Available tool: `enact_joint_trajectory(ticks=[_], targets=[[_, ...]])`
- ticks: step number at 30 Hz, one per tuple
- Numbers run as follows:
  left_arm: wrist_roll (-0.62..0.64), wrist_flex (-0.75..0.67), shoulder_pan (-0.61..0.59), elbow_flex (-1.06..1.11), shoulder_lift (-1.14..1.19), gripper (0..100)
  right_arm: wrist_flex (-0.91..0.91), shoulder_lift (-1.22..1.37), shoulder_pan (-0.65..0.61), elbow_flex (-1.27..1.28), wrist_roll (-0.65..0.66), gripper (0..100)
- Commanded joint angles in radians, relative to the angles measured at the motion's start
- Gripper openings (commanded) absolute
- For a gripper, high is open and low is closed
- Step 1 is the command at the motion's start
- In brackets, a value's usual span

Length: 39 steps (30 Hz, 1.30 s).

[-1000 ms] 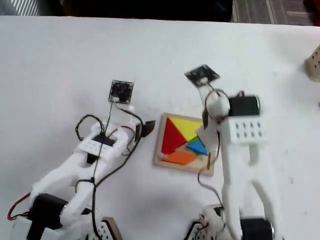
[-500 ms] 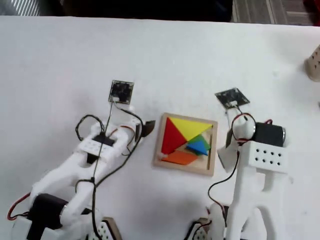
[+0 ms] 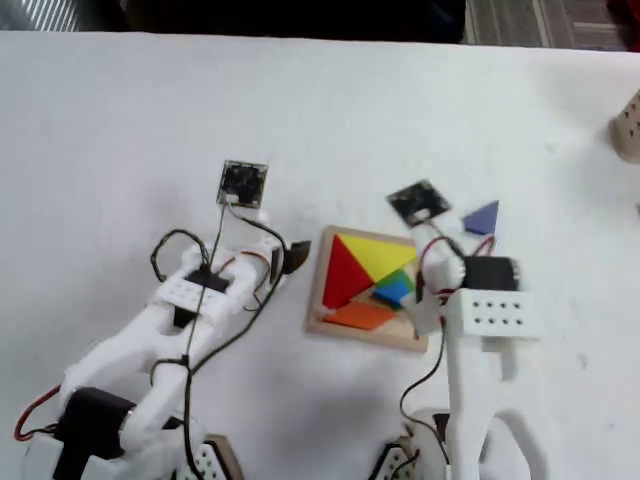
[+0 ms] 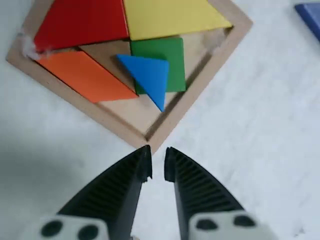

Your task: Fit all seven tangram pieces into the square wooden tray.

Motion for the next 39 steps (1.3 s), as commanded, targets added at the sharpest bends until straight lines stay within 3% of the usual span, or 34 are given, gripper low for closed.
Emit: enact_joint_trajectory(ticks=[1,8,17,39], targets=[[-0.008,0.0,0.004,-0.026,-0.008,29,-0.068,-0.013,-0.047,0.02,-0.038,5.1],[-0.008,0.0,0.005,-0.028,-0.008,29,-0.162,0.07,-0.053,0.091,-0.061,2.3],[-0.008,0.0,0.007,-0.026,-0.008,29,-0.203,0.323,-0.033,-0.02,-0.066,1.9],[-0.008,0.0,0.005,-0.026,-0.008,29,-0.427,0.36,0.008,-0.054,-0.069,2.1]])
